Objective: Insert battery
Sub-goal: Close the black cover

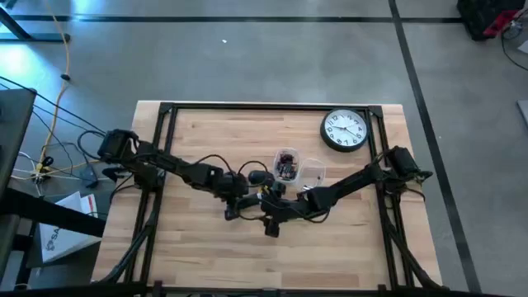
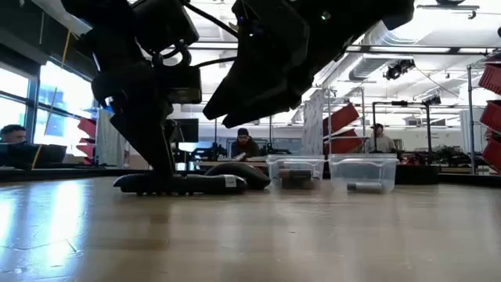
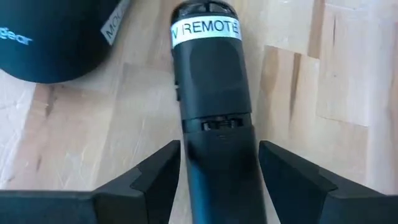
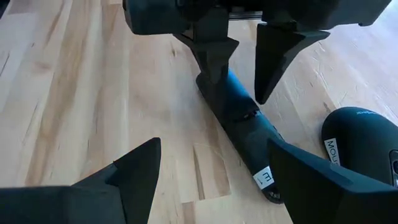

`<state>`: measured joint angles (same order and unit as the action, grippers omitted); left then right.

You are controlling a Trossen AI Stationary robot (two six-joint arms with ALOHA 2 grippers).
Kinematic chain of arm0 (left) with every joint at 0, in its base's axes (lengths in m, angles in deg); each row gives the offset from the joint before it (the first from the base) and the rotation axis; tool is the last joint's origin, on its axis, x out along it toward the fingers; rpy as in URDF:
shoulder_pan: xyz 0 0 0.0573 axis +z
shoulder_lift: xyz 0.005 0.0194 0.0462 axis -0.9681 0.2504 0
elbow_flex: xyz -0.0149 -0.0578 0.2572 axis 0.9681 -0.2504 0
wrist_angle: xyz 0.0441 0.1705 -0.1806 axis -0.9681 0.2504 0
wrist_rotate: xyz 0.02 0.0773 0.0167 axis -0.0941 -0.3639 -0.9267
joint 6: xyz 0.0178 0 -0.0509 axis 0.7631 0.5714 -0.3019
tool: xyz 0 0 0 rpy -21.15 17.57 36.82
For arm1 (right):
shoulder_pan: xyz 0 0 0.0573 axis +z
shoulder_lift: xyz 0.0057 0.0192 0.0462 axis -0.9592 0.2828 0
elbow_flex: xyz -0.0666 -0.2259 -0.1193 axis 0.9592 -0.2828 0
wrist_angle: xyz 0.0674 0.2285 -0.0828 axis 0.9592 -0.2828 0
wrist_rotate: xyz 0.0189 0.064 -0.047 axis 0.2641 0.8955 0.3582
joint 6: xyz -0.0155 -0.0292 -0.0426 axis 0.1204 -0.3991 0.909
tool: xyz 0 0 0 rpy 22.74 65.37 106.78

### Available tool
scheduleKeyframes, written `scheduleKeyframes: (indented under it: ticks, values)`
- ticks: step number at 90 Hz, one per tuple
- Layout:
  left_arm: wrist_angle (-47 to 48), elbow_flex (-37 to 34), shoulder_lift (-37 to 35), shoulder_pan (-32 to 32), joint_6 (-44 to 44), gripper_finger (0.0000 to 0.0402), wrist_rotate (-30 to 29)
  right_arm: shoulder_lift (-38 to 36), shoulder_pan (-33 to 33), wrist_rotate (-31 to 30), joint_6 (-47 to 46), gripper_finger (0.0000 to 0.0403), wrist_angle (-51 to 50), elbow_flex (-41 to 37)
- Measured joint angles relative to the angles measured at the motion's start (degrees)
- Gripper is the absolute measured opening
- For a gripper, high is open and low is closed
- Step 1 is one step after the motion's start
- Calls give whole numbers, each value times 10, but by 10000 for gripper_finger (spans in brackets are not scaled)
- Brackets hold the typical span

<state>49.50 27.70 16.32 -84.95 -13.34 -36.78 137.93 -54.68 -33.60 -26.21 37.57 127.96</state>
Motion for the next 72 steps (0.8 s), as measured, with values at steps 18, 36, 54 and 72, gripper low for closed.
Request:
scheduleKeyframes:
  ticks: [18, 36, 54, 72]
  values:
    - [0, 0, -1, 0, 7, 199, -1, 0, 0, 0, 0, 261, 0, 0]
    - [1, 0, -10, 0, 16, 199, -2, 0, 0, 0, 0, 261, 0, 0]
    - [4, 1, -40, 0, 21, 198, -16, 0, 0, 0, 2, 261, 3, 0]
    - [26, 1, -91, -12, 17, 198, -48, 4, -2, -13, 35, 261, -1, 0]
